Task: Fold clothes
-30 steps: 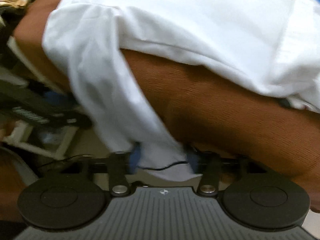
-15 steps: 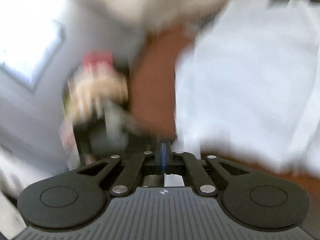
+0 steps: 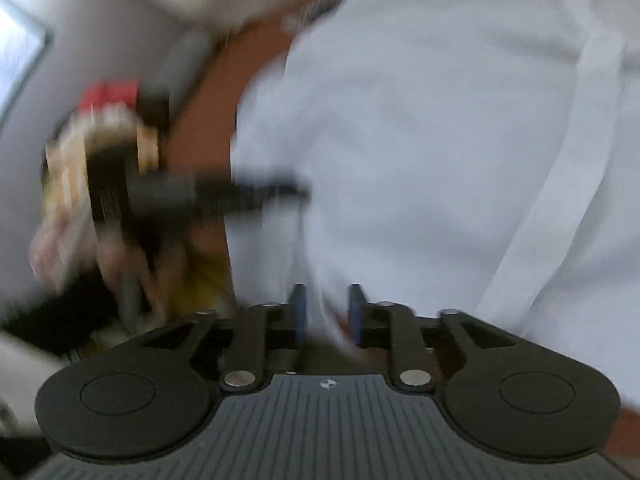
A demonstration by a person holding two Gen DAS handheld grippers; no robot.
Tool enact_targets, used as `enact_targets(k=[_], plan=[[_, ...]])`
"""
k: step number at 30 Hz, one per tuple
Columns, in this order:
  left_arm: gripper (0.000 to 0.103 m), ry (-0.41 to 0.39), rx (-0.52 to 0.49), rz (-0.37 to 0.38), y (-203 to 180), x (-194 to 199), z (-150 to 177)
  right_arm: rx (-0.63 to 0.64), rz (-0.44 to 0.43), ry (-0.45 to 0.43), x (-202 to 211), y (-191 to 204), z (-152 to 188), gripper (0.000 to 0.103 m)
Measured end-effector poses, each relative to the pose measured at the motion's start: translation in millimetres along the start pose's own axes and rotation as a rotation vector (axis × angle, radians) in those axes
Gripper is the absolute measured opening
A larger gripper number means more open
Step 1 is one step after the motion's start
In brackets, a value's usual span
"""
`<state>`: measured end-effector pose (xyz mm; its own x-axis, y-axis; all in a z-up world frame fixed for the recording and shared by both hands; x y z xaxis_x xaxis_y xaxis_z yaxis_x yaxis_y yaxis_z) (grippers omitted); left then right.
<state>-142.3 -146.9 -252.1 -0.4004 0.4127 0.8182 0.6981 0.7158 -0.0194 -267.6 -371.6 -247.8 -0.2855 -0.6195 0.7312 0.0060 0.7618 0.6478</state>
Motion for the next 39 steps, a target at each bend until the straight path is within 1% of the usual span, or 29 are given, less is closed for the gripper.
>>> enact_targets(k=[2,4,5,11,14,16,17,18,21,24,25,26,27,29,31,33,34,36,38,39], plan=[[0.043,0.001,-0.005,0.001,-1.3,-1.3,-3.3,0.003,0.002,0.021,-12.6,10.0,27.0,0.037],[0.043,0.002,-0.006,0.002,-2.5,0.9,-2.2,0.034,0.027,0.02,-17.9,10.4,40.7,0.037],[0.043,0.001,-0.005,0.003,-3.1,3.1,-1.6,0.053,0.038,0.015,-19.3,9.3,42.9,0.037],[0.043,0.006,0.01,0.017,1.5,-2.2,-5.4,0.135,0.044,-0.02,-33.8,13.9,39.5,0.037],[0.043,0.006,0.015,0.024,2.9,-2.5,-6.1,0.176,0.047,-0.037,-41.1,16.2,37.8,0.045],[0.043,0.009,0.023,0.024,3.3,0.1,-6.2,0.178,0.049,-0.029,-54.8,16.8,40.3,0.046],[0.043,0.001,0.029,0.015,4.4,6.1,-5.7,0.152,0.043,-0.008,-58.3,16.3,40.7,0.036],[0.043,-0.01,0.035,0.005,5.7,13.1,-5.1,0.118,0.027,0.004,-58.5,17.0,38.9,0.002],[0.046,-0.06,0.056,-0.029,14.9,44.1,4.2,0.007,-0.068,-0.017,-39.2,25.1,26.7,0.002],[0.049,-0.081,0.079,-0.038,20.6,72.6,23.4,-0.028,-0.159,-0.087,-3.1,40.1,6.9,0.001],[0.053,-0.084,0.083,-0.037,21.3,81.0,30.5,-0.039,-0.175,-0.121,7.0,42.3,-3.7,0.001],[0.059,-0.086,0.087,-0.036,22.1,89.4,37.5,-0.05,-0.192,-0.154,17.1,44.4,-14.2,0.001],[0.061,-0.085,0.091,-0.016,18.5,95.1,45.0,-0.064,-0.206,-0.186,25.8,45.8,-25.0,0.001],[0.073,-0.078,0.094,0.029,8.1,102.7,57.5,-0.068,-0.195,-0.234,32.9,46.3,-47.2,0.001],[0.077,-0.057,0.086,0.082,-8.8,99.3,67.2,-0.057,-0.169,-0.277,37.9,46.9,-68.9,0.001],[0.078,-0.033,0.078,0.134,-28.1,89.9,75.2,-0.048,-0.142,-0.296,37.2,46.5,-86.5,0.001],[0.079,-0.022,0.075,0.144,-35.4,83.1,76.9,-0.044,-0.129,-0.296,34.7,46.2,-92.7,0.001],[0.08,-0.008,0.078,0.144,-45.6,68.1,77.4,-0.034,-0.108,-0.28,27.3,45.7,-99.4,0.001],[0.08,0.002,0.104,0.14,-46.0,51.4,74.4,-0.027,-0.096,-0.266,20.1,44.5,-101.9,0.001],[0.08,0.009,0.121,0.154,-45.9,46.6,72.0,-0.025,-0.092,-0.26,16.4,43.7,-102.1,0.001]])
Point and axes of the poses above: each gripper's, at about its wrist camera, not at the fingertips, and x roughly against the way its jaws point, y to its left, z to its underside, the point moved 7 cm from there along -x, roughly the way its jaws point, and after that the axes turned 15 degrees about -x, right-handed, at the moved point
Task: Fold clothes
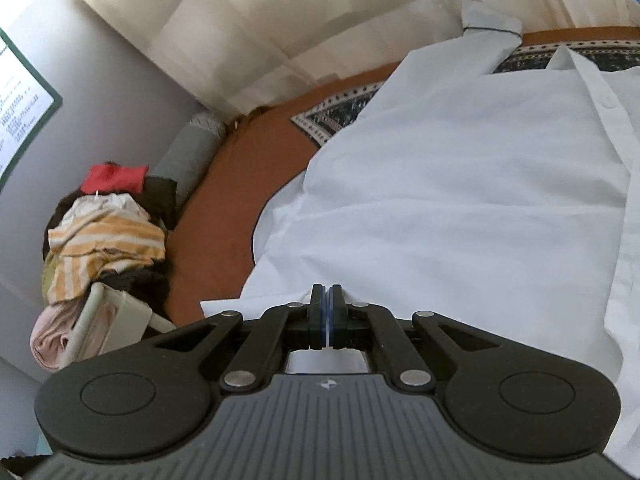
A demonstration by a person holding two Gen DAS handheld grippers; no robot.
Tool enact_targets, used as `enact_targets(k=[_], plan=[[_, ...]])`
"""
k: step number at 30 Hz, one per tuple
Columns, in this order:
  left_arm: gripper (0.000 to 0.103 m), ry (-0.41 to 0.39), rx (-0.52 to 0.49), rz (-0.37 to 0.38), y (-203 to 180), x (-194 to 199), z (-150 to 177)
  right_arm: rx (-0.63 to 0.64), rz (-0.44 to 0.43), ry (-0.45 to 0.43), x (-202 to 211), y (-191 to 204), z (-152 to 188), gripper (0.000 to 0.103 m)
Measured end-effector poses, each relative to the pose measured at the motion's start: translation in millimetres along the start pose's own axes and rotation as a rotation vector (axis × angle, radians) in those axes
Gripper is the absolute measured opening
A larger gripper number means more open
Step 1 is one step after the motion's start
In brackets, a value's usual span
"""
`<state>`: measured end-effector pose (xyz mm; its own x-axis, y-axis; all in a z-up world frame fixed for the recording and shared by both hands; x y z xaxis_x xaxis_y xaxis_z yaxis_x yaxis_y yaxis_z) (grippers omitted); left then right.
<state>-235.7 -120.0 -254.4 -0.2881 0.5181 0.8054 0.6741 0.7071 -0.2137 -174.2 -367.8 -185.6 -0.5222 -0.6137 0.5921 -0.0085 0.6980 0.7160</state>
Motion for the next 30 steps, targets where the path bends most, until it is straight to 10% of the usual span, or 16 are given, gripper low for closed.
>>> enact_targets(k=[6,15,17,20,24,30], plan=[[0.082,-0.097,0.053,0.136,-3.9,28.3,-12.6,-0.015,0.057,-0.023,-4.8,-9.6,-5.6,0.002],[0.082,-0.094,0.074,0.143,-3.9,14.2,-45.3,-0.043,0.062,-0.032,-10.9,-16.7,-6.7,0.002],[0.016,-0.104,0.056,0.159,-13.6,17.2,-62.6,-0.04,0.076,-0.033,-12.4,-17.3,-7.0,0.004],[0.01,-0.12,0.03,0.182,-28.1,21.7,-88.5,-0.011,0.131,-0.051,-5.3,-15.7,-7.0,0.014],[0.008,-0.142,-0.005,0.213,-47.6,27.7,-123.0,0.125,0.202,-0.2,50.9,3.2,5.6,0.058],[0.007,-0.198,0.034,0.169,-36.6,19.5,-193.8,0.21,0.254,-0.326,116.5,27.5,55.9,0.064]])
Point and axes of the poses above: each gripper's, at about its wrist camera, not at the fingertips, and x roughly against the way its jaws point, y to its left, z to its underside, the point moved 7 cm from there along -x, roughly the way its jaws point, and after that the axes turned 15 degrees about -x, right-handed, at the moved point
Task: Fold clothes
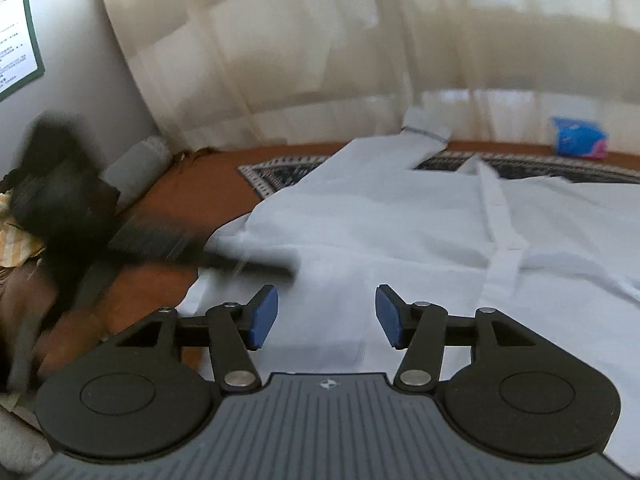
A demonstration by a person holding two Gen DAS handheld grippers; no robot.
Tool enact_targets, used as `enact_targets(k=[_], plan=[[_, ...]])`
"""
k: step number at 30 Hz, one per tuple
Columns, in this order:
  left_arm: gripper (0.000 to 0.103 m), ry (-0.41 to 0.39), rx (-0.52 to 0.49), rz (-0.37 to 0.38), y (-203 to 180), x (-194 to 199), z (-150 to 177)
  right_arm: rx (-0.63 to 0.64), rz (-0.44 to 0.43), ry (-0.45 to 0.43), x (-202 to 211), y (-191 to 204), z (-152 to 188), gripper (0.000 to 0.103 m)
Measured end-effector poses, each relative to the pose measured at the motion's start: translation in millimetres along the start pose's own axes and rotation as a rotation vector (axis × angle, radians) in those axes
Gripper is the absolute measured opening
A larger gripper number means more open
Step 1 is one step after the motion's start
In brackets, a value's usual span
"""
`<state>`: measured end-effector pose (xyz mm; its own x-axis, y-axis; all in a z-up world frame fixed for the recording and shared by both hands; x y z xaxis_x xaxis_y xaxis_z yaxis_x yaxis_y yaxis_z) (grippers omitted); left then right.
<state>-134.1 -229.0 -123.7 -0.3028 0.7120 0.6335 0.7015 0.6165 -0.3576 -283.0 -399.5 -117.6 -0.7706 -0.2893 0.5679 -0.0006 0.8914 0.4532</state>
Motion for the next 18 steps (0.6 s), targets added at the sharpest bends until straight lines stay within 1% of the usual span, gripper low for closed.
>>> enact_targets(k=[2,3,13,15,16,17,18], plan=[[0.007,0.018,-0.003,-0.003,1.7,-6.3,-5.9,0.018,0.027,-0.026,11.7,6.2,10.7,0.072],[0.007,0.027,-0.004,-0.003,2.4,-9.2,-8.5,0.039,0.048,-0.027,6.8,10.6,15.1,0.075],[0.01,0.064,0.056,0.0,2.6,-27.7,-17.4,0.245,0.259,-0.039,-39.8,54.7,57.4,0.076],[0.013,0.062,0.048,0.012,4.2,-21.4,-16.3,0.283,0.299,-0.039,-48.9,61.7,64.1,0.076],[0.016,0.06,0.044,0.018,5.2,-18.0,-15.7,0.296,0.315,-0.037,-53.8,60.6,64.4,0.075],[0.021,0.059,0.039,0.024,6.1,-14.6,-15.0,0.306,0.331,-0.029,-58.4,58.1,63.9,0.059],[0.023,0.057,0.035,0.03,7.0,-11.1,-14.4,0.293,0.329,-0.005,-61.3,52.2,61.2,0.01]])
Point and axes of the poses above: each gripper's, at about its wrist camera, not at the fingertips, and x roughly against the way its jaws point, y to its left, z to its underside, the point moved 7 cm from there along -x, roughly the way its jaws point, and after that the axes turned 15 degrees about -x, right-handed, at the moved point
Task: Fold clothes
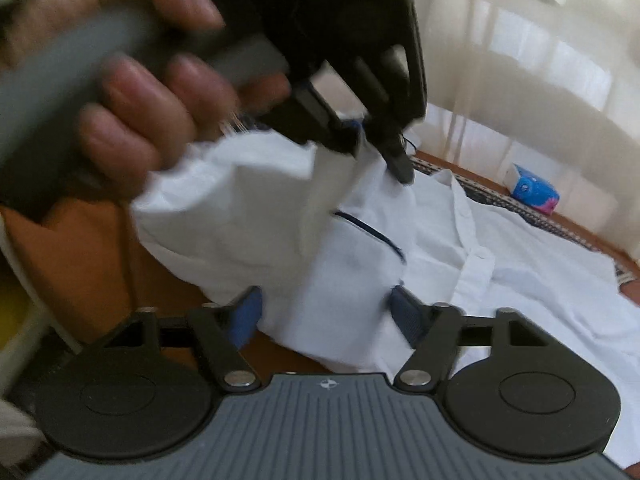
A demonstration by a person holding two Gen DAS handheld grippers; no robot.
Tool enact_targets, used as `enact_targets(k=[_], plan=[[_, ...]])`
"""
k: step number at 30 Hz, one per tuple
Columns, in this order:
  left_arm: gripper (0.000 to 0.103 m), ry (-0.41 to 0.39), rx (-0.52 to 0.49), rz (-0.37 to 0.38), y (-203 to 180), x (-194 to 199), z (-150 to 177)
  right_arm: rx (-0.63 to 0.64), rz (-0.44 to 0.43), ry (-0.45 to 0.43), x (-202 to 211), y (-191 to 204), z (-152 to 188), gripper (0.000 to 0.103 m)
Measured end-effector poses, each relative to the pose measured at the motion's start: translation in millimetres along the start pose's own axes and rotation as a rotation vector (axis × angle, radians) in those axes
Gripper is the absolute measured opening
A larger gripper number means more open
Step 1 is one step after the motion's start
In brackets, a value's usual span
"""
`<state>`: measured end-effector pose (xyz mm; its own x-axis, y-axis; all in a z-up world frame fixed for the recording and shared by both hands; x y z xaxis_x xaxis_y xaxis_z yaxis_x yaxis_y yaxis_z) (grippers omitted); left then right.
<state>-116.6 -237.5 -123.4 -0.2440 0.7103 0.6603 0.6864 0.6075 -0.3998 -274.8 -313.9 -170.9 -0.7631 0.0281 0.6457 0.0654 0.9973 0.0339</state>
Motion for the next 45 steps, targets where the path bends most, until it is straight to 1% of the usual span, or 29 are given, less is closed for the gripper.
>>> enact_targets(k=[1,3,4,5,6,7,8,13,16,17,20,21,24,27,28,31,33,36,37,40,42,43,44,45], plan=[[0.026,-0.001,-0.005,0.006,0.9,3.4,0.8,-0.039,-0.03,0.035,-1.9,-8.4,-2.1,0.004],[0.041,-0.008,-0.061,-0.023,6.2,18.1,10.5,-0.099,-0.048,0.064,4.3,-31.6,-15.1,0.003],[0.053,-0.012,-0.091,-0.04,9.0,25.8,15.6,-0.092,-0.052,0.059,11.9,-42.2,-25.6,0.003],[0.06,-0.015,-0.122,-0.056,11.8,33.6,20.8,-0.08,-0.057,0.053,20.3,-52.8,-37.8,0.003],[0.064,-0.019,-0.152,-0.073,14.6,41.4,25.9,-0.059,-0.064,0.047,30.5,-63.2,-52.8,0.003],[0.073,-0.023,-0.182,-0.089,17.4,49.2,31.0,-0.039,-0.07,0.047,38.2,-70.8,-66.8,0.003],[0.077,-0.026,-0.213,-0.106,20.2,57.0,36.1,-0.022,-0.076,0.061,41.3,-73.5,-79.1,0.003],[0.077,-0.044,-0.365,-0.188,33.8,96.5,60.9,0.067,-0.107,0.128,57.1,-87.1,-140.4,0.003],[0.078,-0.018,-0.486,-0.257,27.6,95.2,76.2,0.12,-0.125,0.169,66.8,-95.5,-177.1,0.003],[0.081,-0.008,-0.527,-0.28,25.2,94.3,81.3,0.134,-0.133,0.184,68.6,-96.4,-186.5,0.003],[0.085,0.022,-0.651,-0.35,17.9,91.9,95.9,0.159,-0.166,0.242,67.3,-88.1,-198.0,0.003],[0.085,0.035,-0.68,-0.365,18.1,88.1,97.7,0.17,-0.171,0.257,69.2,-84.3,-199.7,0.003],[0.085,0.07,-0.71,-0.325,15.1,83.9,100.6,0.168,-0.178,0.305,68.8,-78.9,-202.5,0.003],[0.084,0.088,-0.716,-0.298,13.4,76.0,98.2,0.161,-0.167,0.346,65.0,-81.2,-203.0,0.003],[0.086,0.093,-0.717,-0.289,12.9,73.3,97.3,0.161,-0.165,0.359,63.2,-82.7,-202.9,0.003],[0.087,0.11,-0.721,-0.263,11.3,65.2,94.6,0.141,-0.169,0.422,51.8,-90.4,-204.1,0.003],[0.086,0.121,-0.723,-0.246,10.2,59.9,92.7,0.128,-0.175,0.466,41.3,-95.1,-205.8,0.003],[0.088,0.138,-0.727,-0.219,8.6,51.9,90.0,0.13,-0.189,0.526,21.5,-99.1,-212.2,0.003],[0.09,0.144,-0.728,-0.211,8.0,49.2,89.1,0.14,-0.198,0.542,14.7,-98.9,-215.1,0.003],[0.09,0.16,-0.731,-0.184,6.4,41.3,86.4,0.193,-0.236,0.584,-15.0,-93.0,-232.6,0.003],[0.087,0.227,-0.683,-0.178,23.1,19.8,89.9,0.238,-0.259,0.61,-40.3,-86.3,-246.7,0.003],[0.074,0.263,-0.656,-0.175,32.3,8.3,91.9,0.259,-0.272,0.627,-54.9,-81.1,-253.4,0.003],[0.051,0.297,-0.611,-0.167,44.4,1.9,95.6,0.286,-0.281,0.642,-70.4,-75.3,-260.2,0.003],[0.037,0.33,-0.561,-0.158,57.0,-3.2,99.5,0.324,-0.285,0.655,-88.6,-67.8,-266.3,0.003]])
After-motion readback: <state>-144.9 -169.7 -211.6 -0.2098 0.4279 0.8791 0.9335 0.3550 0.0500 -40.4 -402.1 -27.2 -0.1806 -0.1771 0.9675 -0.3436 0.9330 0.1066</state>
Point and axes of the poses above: each gripper's, at about its wrist camera, not at the fingertips, and x roughly against the way its jaws point, y to its left, z to its underside, the point moved 7 cm from there along -x, roughly the way its jaws point, and after that the axes turned 15 degrees about -x, right-handed, at the moved point
